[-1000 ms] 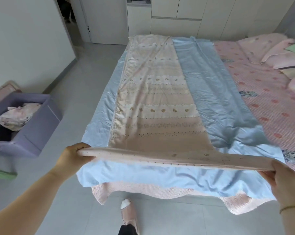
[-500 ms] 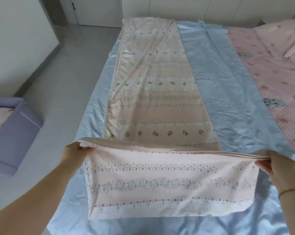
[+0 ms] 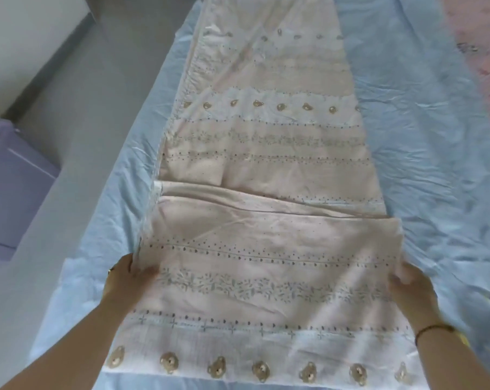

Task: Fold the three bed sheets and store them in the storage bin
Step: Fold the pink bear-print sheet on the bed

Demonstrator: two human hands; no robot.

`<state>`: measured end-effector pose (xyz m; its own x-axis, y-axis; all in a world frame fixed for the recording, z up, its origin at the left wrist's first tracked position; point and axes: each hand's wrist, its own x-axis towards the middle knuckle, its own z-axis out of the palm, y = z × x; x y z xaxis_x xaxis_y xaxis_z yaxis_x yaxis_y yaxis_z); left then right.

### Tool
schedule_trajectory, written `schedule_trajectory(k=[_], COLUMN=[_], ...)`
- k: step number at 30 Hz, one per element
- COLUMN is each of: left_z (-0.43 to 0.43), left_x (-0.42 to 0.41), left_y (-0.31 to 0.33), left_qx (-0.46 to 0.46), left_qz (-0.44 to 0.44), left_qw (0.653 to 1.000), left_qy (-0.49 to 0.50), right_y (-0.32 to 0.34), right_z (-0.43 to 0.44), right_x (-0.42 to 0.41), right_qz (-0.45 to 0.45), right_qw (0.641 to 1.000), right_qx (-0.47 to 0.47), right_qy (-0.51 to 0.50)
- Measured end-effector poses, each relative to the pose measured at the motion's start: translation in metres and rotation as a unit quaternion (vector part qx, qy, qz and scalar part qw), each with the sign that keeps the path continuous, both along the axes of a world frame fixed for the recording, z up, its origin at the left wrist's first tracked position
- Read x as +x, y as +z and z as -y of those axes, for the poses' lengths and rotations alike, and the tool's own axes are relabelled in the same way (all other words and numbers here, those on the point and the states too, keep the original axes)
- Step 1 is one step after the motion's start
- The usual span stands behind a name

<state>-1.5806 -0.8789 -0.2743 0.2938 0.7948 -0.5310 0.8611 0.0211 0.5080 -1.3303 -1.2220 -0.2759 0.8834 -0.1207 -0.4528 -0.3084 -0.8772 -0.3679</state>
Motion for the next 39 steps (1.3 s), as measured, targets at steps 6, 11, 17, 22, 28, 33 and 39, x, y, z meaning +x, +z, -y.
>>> schedule_trajectory(k=[6,11,17,22,28,33,39], left_z=[0.032,0.032,0.039,0.047,0.047,0.025,-0.029], left_x=[-0.035,-0.038,-0.048,-0.056,-0.063,-0.020,0.085], left_y=[-0.011,-0.003,-0.004,-0.001,-0.001,0.001,-0.010], left_qx=[0.017,0.077,0.055,-0.001,0.005,0.112,0.089], left_qz=[-0.034,-0.031,-0.070,-0.083,-0.108,-0.065,0.049], left_qw=[0.998,0.996,0.993,0.996,0.993,0.991,0.992], left_qy=[0.043,0.035,0.076,0.029,0.046,0.036,0.070], right_y=[-0.016,-0.008,-0.009,-0.013,-0.016,-0.018,-0.031], right_z=[0.044,0.047,0.054,0.073,0.076,0.042,-0.013], right_x=[-0.053,-0.048,-0.047,-0.055,-0.049,0.007,0.075], right_qz=[-0.002,0.068,0.019,-0.044,-0.047,0.015,0.052], right_qw=[0.995,0.996,0.997,0.994,0.999,0.998,0.991], right_qx=[0.026,0.020,0.042,0.079,0.010,0.053,0.122], right_qy=[-0.092,-0.047,-0.060,-0.061,0.003,-0.035,-0.017])
